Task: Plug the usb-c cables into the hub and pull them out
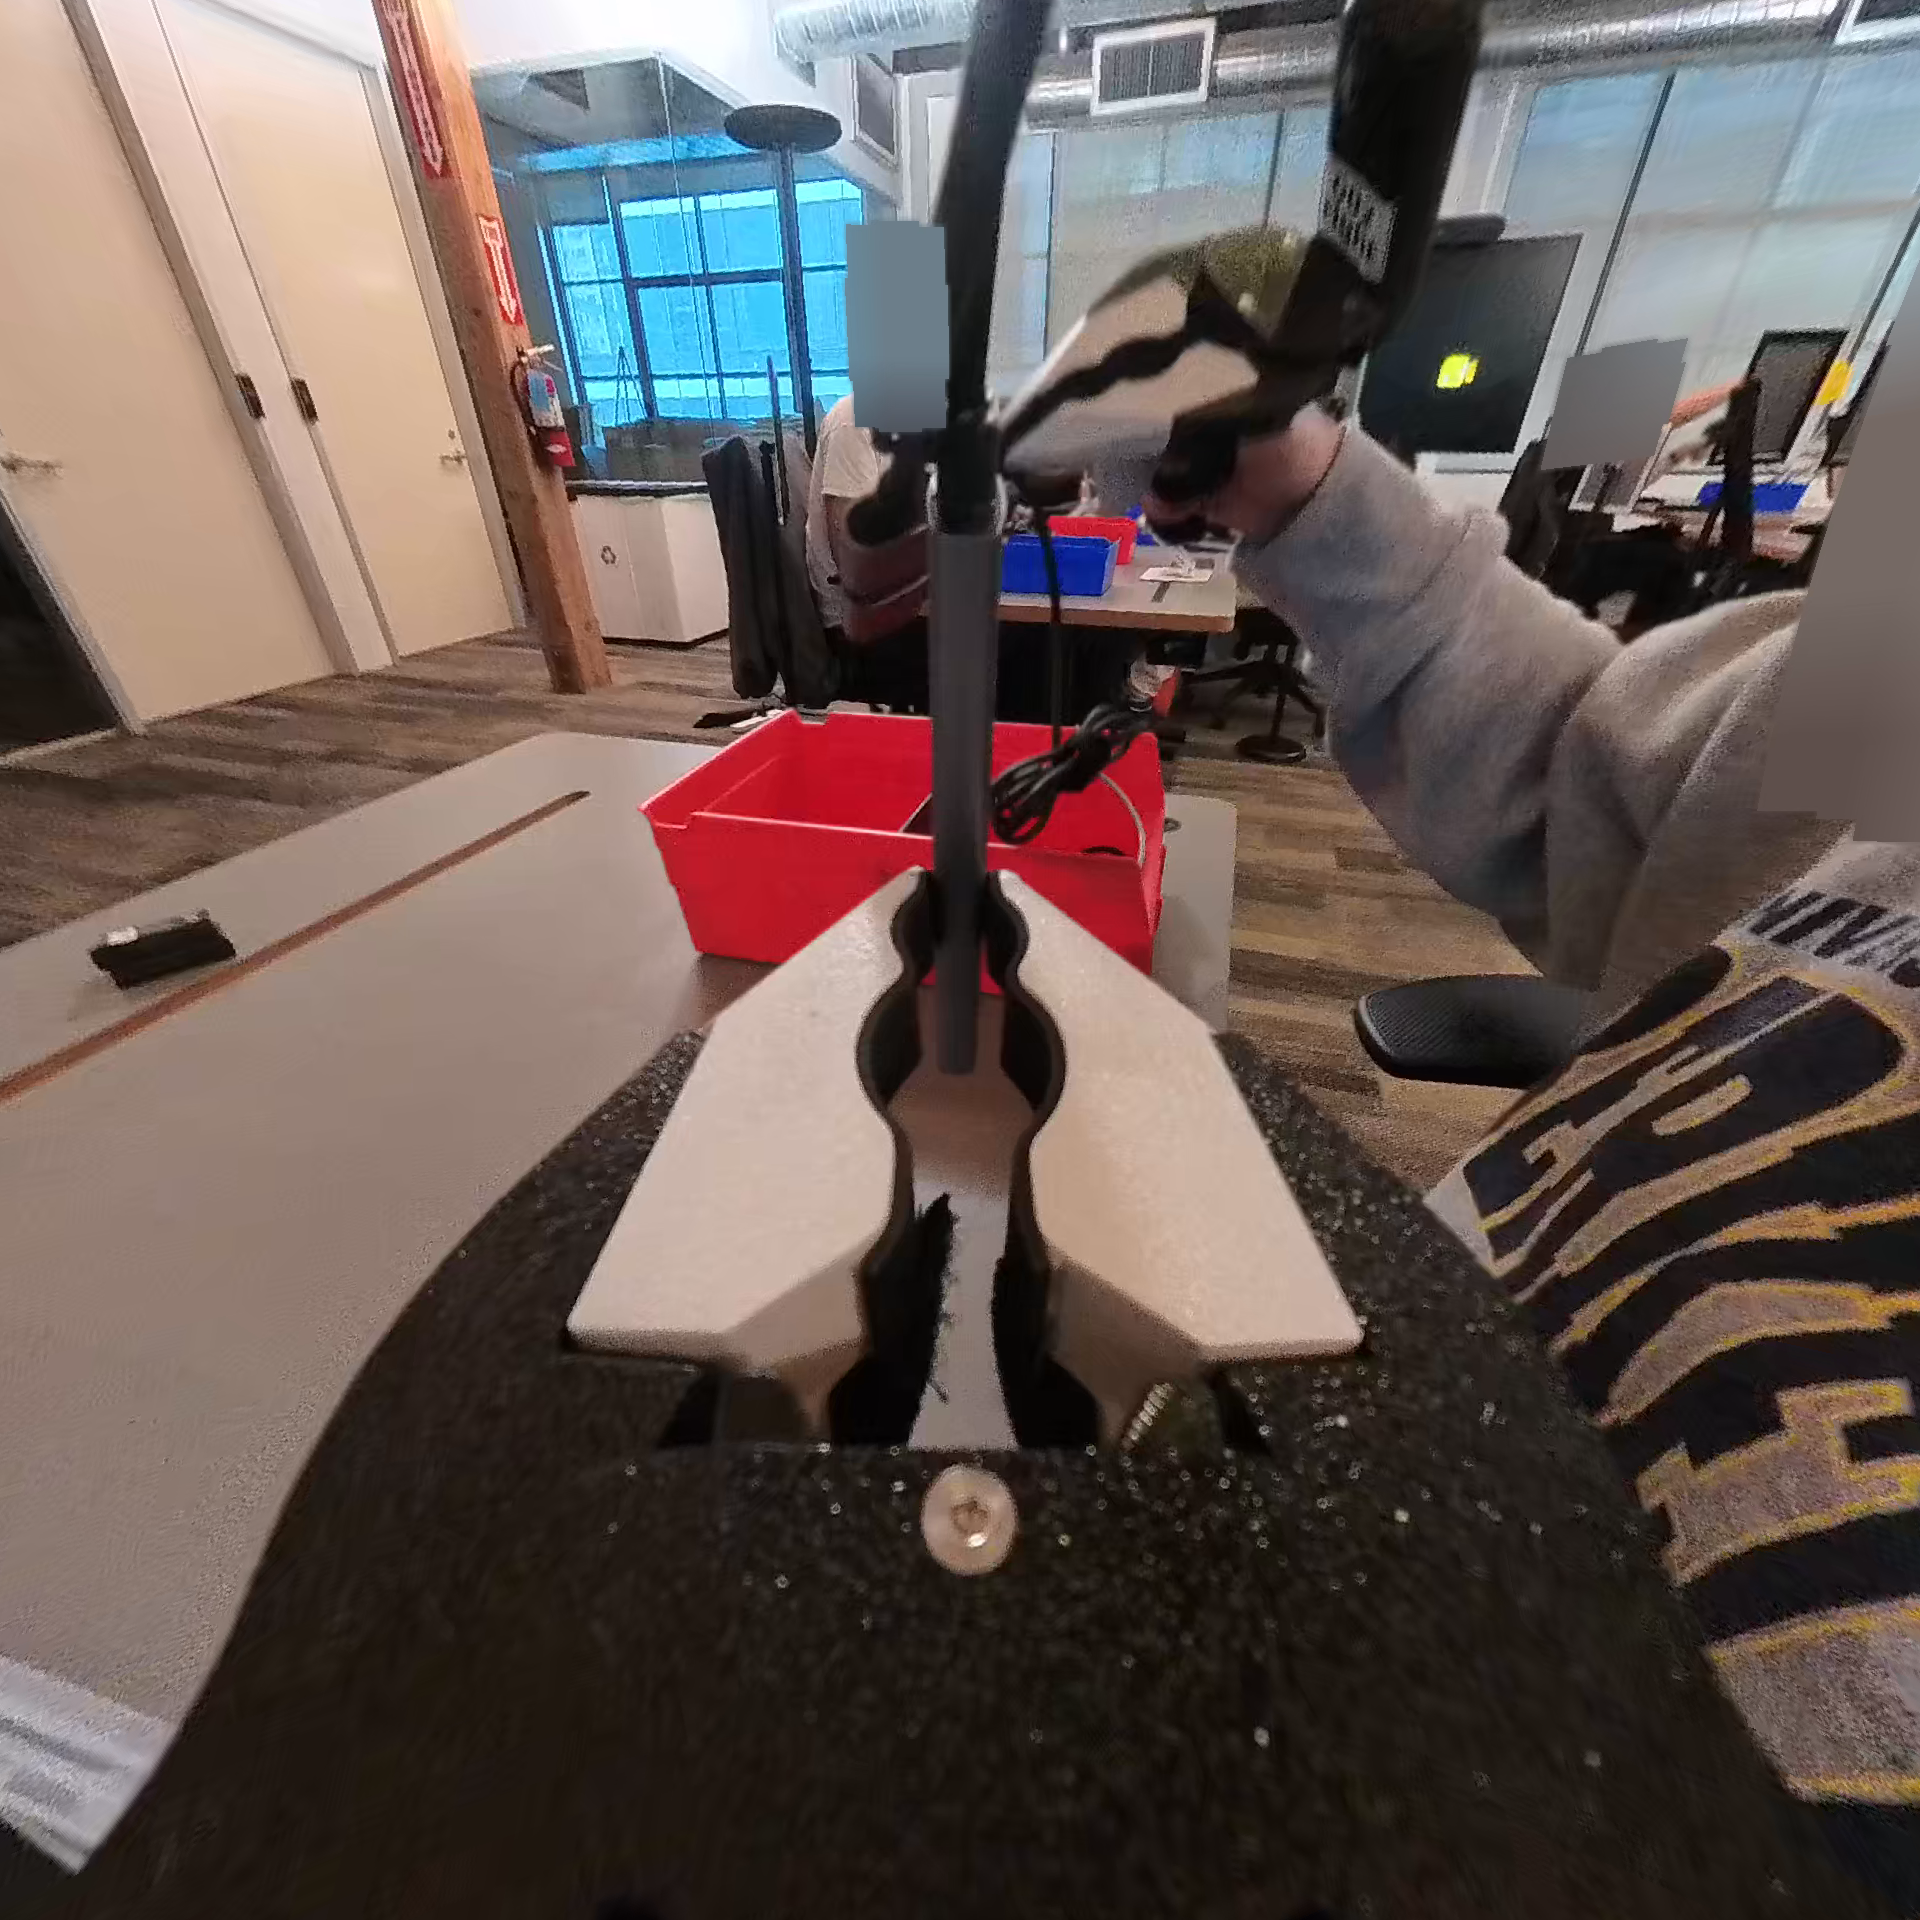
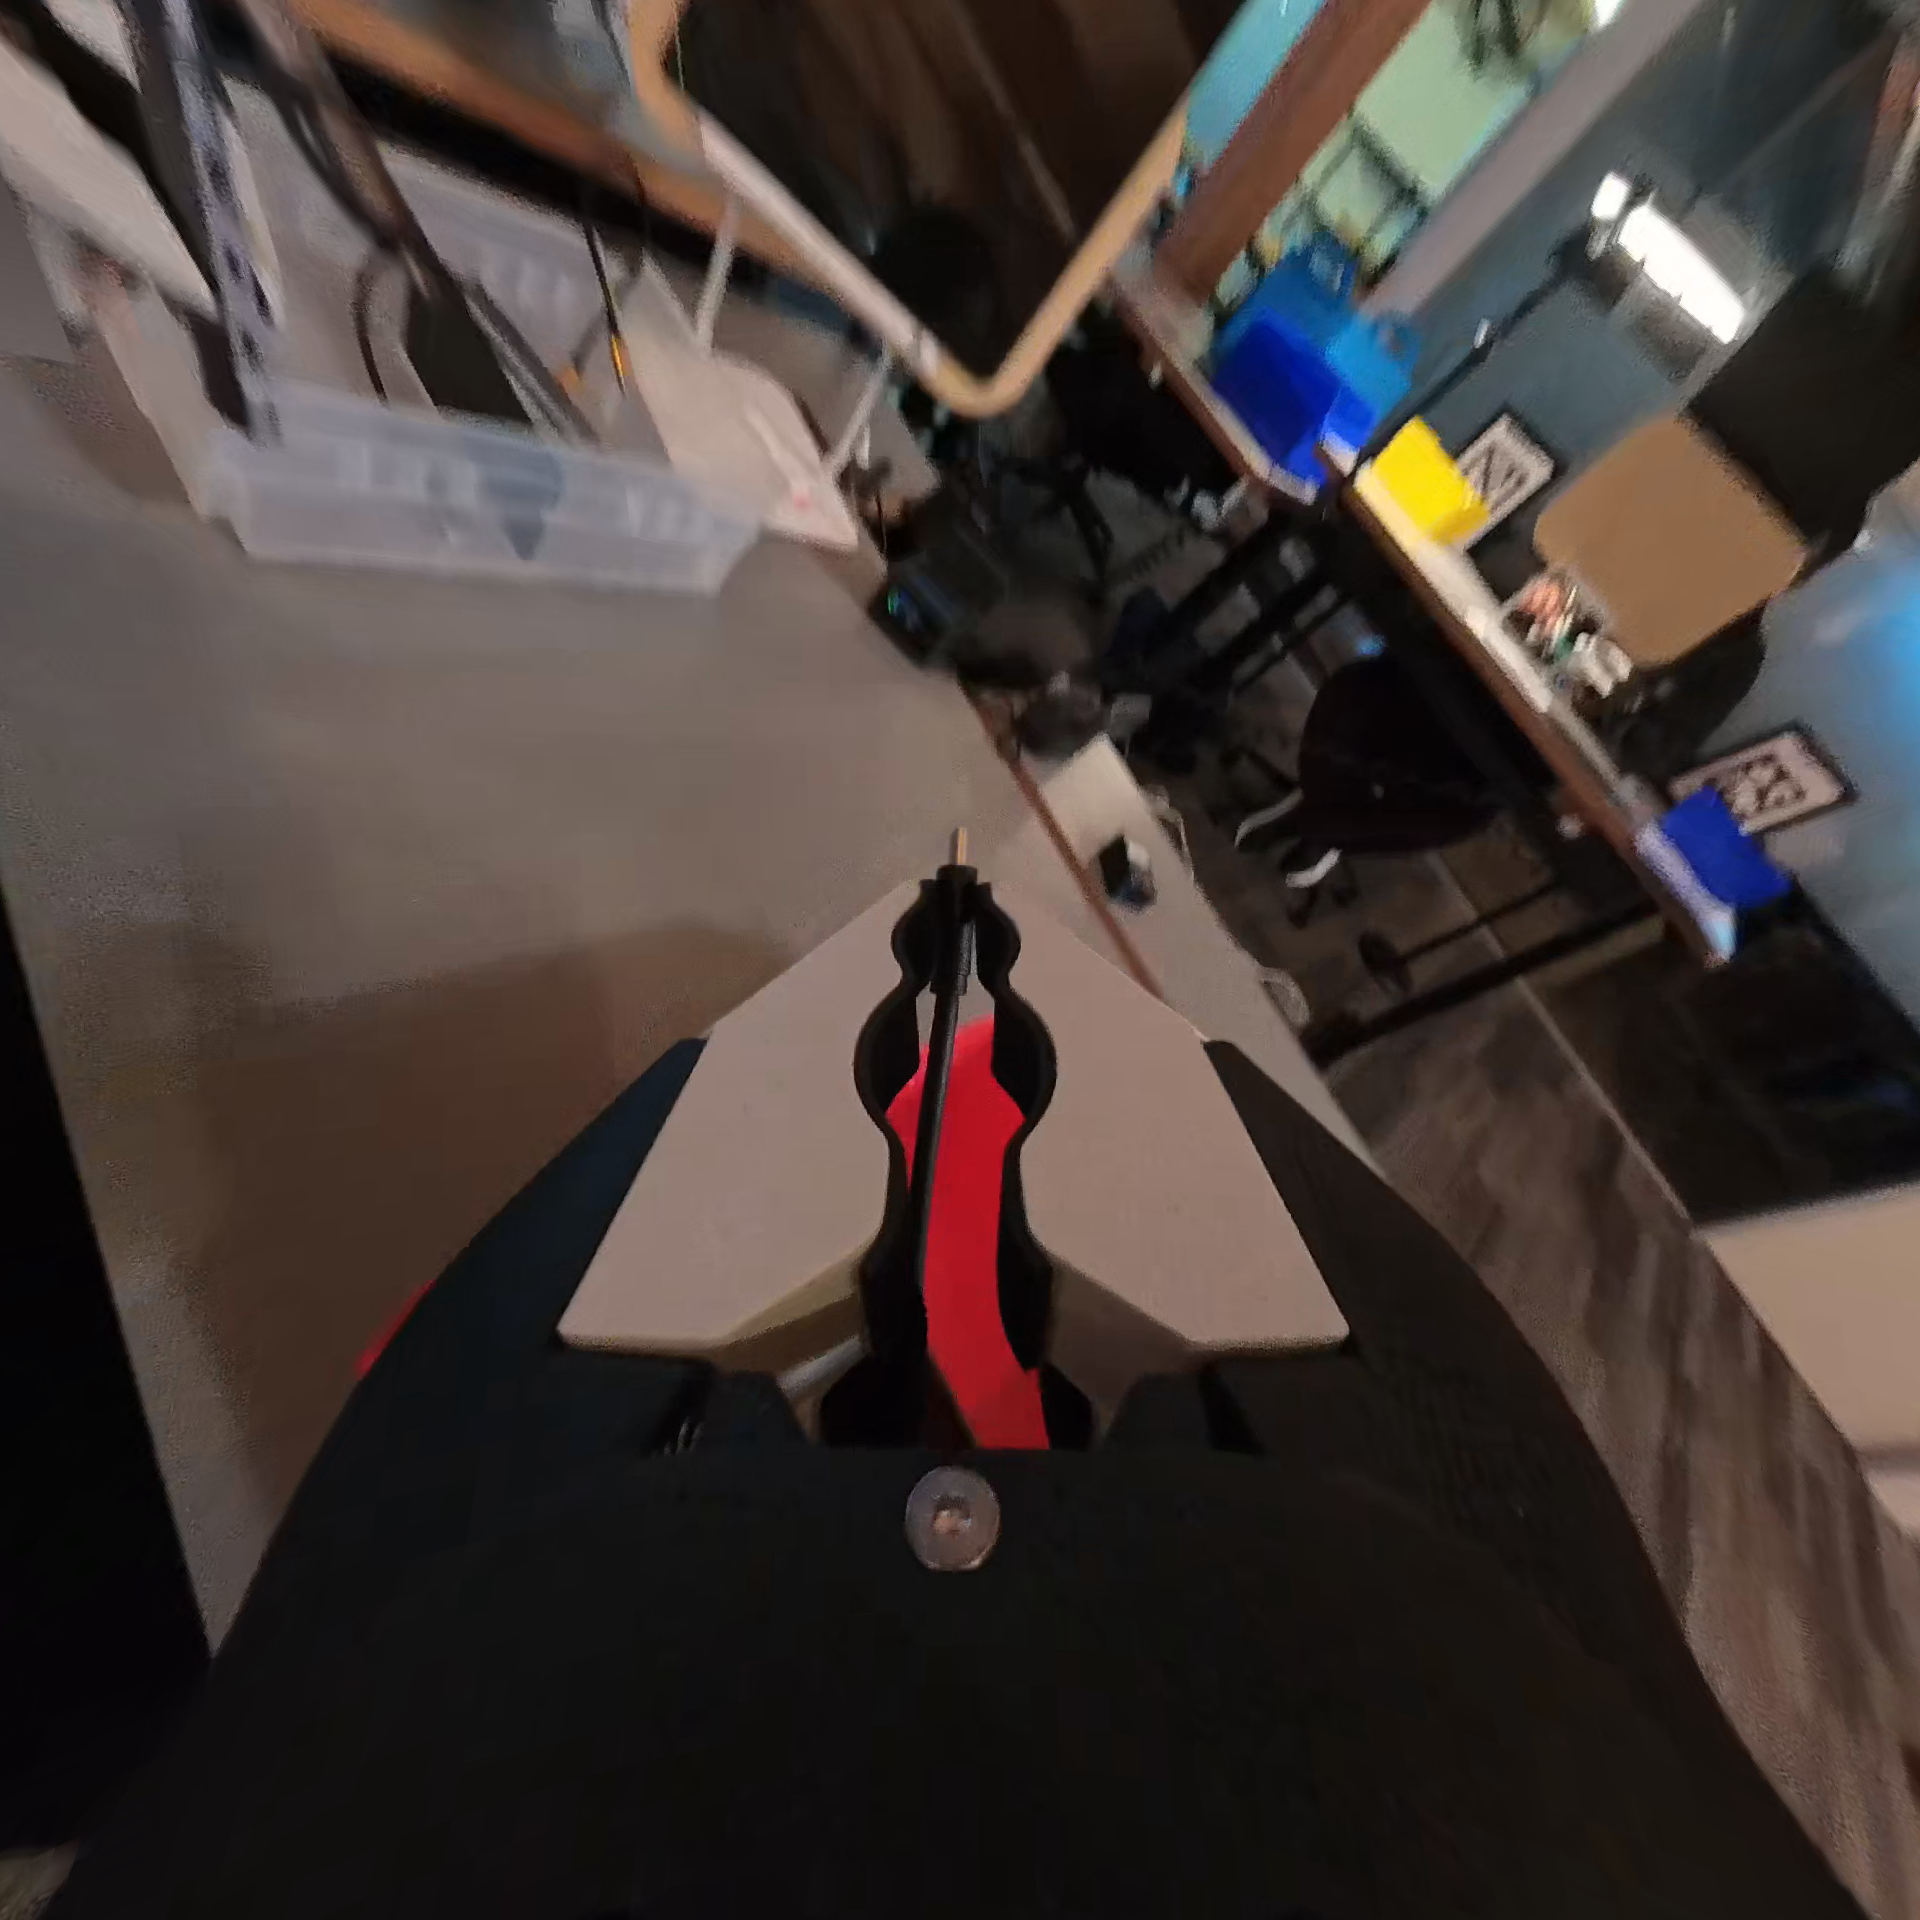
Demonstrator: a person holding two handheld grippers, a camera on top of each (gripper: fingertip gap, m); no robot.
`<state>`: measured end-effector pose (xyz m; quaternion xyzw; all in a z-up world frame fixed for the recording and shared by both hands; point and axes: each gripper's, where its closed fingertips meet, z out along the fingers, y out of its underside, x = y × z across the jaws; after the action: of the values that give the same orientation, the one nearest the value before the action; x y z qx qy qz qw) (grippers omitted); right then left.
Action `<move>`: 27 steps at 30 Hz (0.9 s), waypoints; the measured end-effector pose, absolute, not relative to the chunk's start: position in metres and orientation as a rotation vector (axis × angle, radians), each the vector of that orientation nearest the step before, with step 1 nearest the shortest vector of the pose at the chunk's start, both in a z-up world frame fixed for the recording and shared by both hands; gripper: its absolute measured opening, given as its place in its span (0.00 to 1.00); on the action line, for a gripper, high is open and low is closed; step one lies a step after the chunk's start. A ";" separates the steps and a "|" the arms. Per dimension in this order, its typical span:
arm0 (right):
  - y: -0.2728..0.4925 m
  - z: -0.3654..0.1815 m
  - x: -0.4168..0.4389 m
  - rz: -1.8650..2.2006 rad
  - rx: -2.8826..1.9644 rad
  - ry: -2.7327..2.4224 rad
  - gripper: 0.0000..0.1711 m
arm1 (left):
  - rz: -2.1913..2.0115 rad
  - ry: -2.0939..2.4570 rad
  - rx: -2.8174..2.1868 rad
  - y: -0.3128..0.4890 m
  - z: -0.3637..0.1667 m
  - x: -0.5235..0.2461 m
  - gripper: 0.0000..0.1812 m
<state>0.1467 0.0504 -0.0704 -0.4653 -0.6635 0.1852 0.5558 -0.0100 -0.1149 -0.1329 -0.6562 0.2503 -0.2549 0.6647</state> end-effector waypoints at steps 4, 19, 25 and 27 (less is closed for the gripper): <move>0.095 -0.147 0.172 0.200 -1.333 -1.659 0.04 | -0.614 0.543 -1.511 -0.106 -0.141 -0.006 0.04; -0.098 -0.130 0.050 1.072 -1.101 -1.923 0.30 | -0.581 0.896 -1.604 -0.089 -0.178 0.072 0.04; -0.093 -0.132 0.058 1.042 -1.032 -1.987 0.04 | -0.528 0.845 -1.577 -0.087 -0.173 0.064 0.09; -0.044 -0.121 0.069 0.841 -1.085 -1.894 0.04 | -0.507 0.813 -1.556 -0.090 -0.167 0.051 0.15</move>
<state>0.0687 -0.0443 -0.1210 -0.4269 -0.7454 0.3310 0.3907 0.0512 -0.0901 -0.1669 -0.6741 0.3522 -0.2197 0.6109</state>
